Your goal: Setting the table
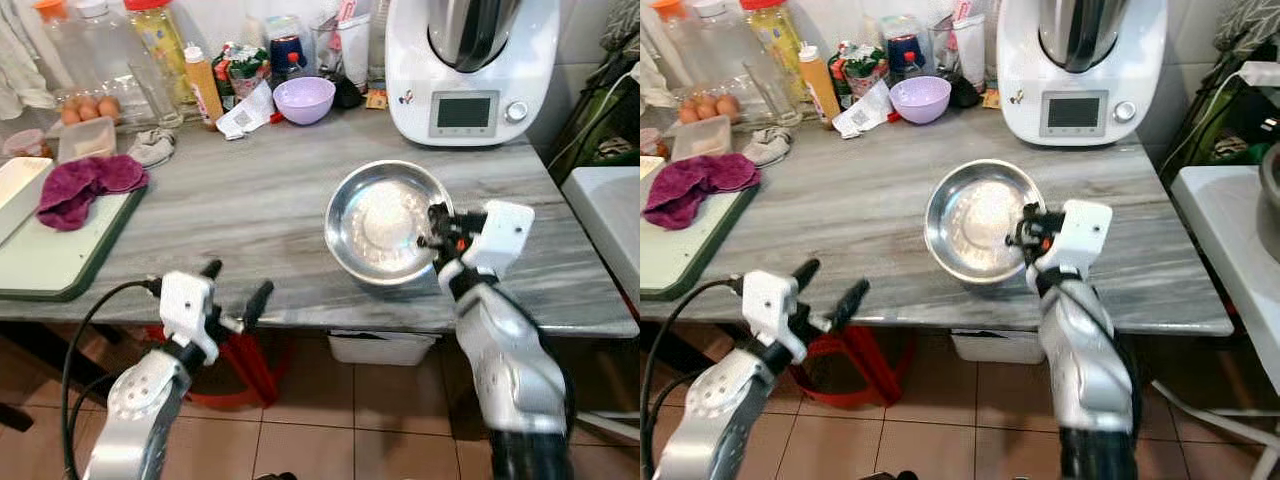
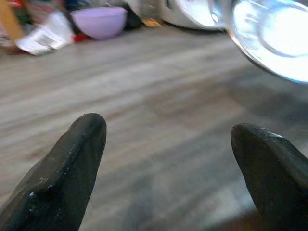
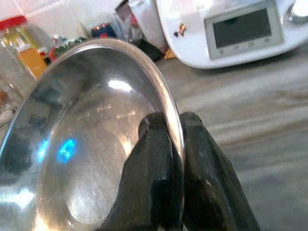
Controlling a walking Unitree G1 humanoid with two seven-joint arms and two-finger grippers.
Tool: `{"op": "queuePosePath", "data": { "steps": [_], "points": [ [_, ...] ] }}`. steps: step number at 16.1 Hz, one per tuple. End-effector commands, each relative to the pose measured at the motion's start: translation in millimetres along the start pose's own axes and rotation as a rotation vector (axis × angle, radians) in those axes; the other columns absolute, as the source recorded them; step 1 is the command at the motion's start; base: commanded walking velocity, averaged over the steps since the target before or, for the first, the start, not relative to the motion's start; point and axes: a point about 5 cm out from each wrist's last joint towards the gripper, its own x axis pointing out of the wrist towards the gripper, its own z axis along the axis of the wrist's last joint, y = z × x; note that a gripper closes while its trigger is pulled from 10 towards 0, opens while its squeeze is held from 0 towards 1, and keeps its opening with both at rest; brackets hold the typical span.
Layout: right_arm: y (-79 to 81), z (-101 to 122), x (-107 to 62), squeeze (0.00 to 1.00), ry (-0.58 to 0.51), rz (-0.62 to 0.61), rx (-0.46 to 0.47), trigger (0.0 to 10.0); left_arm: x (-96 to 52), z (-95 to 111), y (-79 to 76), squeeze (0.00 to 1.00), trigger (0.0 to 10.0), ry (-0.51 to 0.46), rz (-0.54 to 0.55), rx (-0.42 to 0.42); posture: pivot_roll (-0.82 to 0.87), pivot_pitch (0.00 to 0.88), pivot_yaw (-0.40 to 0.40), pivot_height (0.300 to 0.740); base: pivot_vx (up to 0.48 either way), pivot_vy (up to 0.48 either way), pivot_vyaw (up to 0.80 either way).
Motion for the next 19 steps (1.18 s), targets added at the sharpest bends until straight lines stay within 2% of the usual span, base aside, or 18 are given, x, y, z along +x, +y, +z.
{"op": "queuePosePath", "data": {
  "steps": [1,2,4,5,7,12,17,19],
  "points": [
    [4.4,-3.2,6.5,0.0,0.037,0.005,0.043,10.0,-2.4,0.5,-0.8,0.0,10.0,0.014,-0.036,0.016,-0.13,0.11,0.083,0.74,0.0,0.0,0.0],
    [6.2,-8.0,13.3,0.0,0.073,-0.004,0.085,10.0,-2.5,-0.3,-1.3,0.0,10.0,0.02,-0.05,0.016,-0.13,0.11,0.083,0.74,0.0,0.0,0.0],
    [11.3,-9.4,19.8,0.0,0.092,0.005,0.095,10.0,-1.7,-0.7,-0.5,0.0,10.0,0.022,-0.053,0.016,-0.13,0.11,0.083,0.74,0.0,0.0,0.0],
    [20.8,-10.0,25.9,0.0,0.116,0.034,0.123,10.0,-2.0,-0.6,-0.5,0.0,10.0,0.025,-0.063,0.02,-0.13,0.11,0.081,0.74,0.0,0.0,0.0],
    [26.9,-10.4,29.3,0.0,0.128,0.048,0.128,10.0,-2.1,-0.2,-2.1,0.0,10.0,0.024,-0.075,0.023,-0.13,0.108,0.08,0.74,0.0,0.0,0.0],
    [40.5,-32.6,41.1,0.0,0.278,0.037,0.182,10.0,-1.8,2.2,-8.1,0.0,10.0,0.01,-0.157,0.007,-0.12,0.106,0.078,0.74,0.0,0.0,0.0],
    [50.3,-43.1,45.7,0.02,0.354,0.052,0.21,10.0,2.0,1.6,-8.9,0.0,10.0,0.014,-0.189,0.012,-0.13,0.104,0.086,0.74,0.0,0.0,0.0],
    [50.7,-44.5,46.6,0.58,0.365,0.046,0.206,10.0,2.5,1.4,-9.8,0.0,10.0,0.012,-0.193,0.01,-0.13,0.104,0.086,0.74,0.0,0.0,0.0]
  ]
}}
